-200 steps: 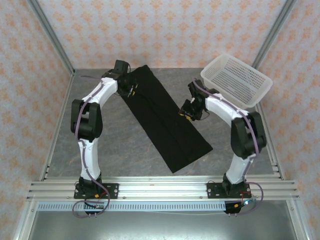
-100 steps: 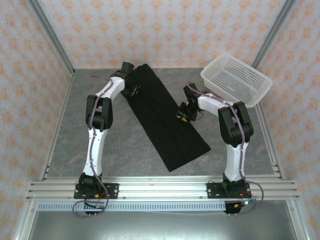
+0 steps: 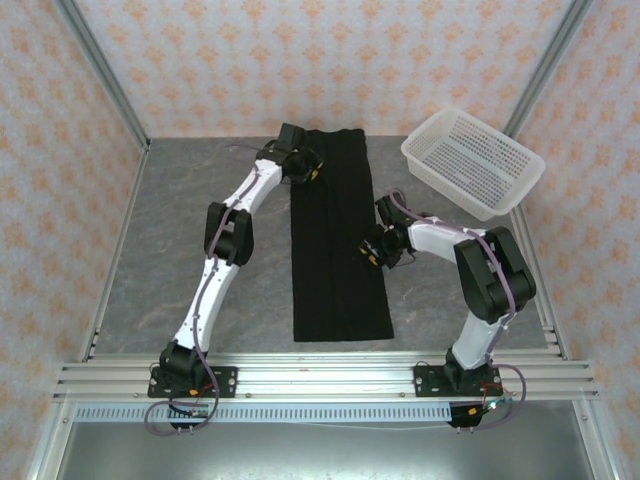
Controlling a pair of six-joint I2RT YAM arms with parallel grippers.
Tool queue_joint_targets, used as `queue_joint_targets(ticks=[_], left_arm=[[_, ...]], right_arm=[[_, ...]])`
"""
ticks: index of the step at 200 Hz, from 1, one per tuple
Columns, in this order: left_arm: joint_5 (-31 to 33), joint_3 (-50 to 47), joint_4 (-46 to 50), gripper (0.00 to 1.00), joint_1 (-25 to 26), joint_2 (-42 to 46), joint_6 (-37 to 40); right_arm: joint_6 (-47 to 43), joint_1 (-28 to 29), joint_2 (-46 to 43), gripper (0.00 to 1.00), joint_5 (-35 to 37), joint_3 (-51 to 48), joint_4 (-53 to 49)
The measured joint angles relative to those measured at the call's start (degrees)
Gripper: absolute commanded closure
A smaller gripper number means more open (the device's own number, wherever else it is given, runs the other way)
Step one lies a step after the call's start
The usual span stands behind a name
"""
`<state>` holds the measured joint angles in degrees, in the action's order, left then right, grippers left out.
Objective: Fold and stack the t-shirts
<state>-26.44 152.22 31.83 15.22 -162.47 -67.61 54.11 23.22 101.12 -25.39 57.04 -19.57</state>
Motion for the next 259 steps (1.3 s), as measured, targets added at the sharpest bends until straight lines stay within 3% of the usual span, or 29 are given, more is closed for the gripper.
queue_joint_targets(ticks=[35, 48, 65, 99, 129, 147, 169, 206, 259], left_arm=[[0.3, 2.8, 1.6, 0.40, 0.1, -0.3, 1.8], [2.1, 1.7, 4.4, 0.37, 0.1, 1.6, 4.0], [5.2, -7.9, 7.4, 0.34, 0.1, 9.0, 7.7], [7.7, -35.9, 9.5, 0.41, 0.1, 33.4, 12.8], [4.0, -62.6, 10.1, 0.48, 2.0, 55.1, 17.2], [-0.2, -77.7, 12.3, 0.47, 6.3, 62.7, 21.0], [-5.1, -91.8, 14.8, 0.45, 14.3, 65.9, 24.0], [-9.6, -101.5, 15.2, 0.46, 24.9, 69.7, 24.0], [-10.8, -102.7, 9.6, 0.60, 26.9, 67.7, 22.4]], right_arm=[[1.3, 0.9, -0.9, 0.56, 2.4, 0.5, -0.9], [0.8, 1.3, -2.3, 0.51, 4.1, 0.5, -3.9], [-0.2, 1.5, -4.9, 0.48, 6.0, 0.6, -8.3], [-3.8, 1.5, -13.1, 0.47, 6.9, 1.0, -16.4], [-9.4, 1.5, -21.0, 0.47, 3.3, 0.6, -24.9], [-13.9, 1.5, -25.0, 0.47, 0.1, -1.1, -30.2], [-18.6, 2.3, -28.2, 0.47, -3.0, -5.2, -35.7], [-21.9, 6.7, -28.9, 0.47, -6.8, -12.6, -38.6], [-21.4, 10.9, -26.6, 0.50, -8.2, -16.8, -34.8]])
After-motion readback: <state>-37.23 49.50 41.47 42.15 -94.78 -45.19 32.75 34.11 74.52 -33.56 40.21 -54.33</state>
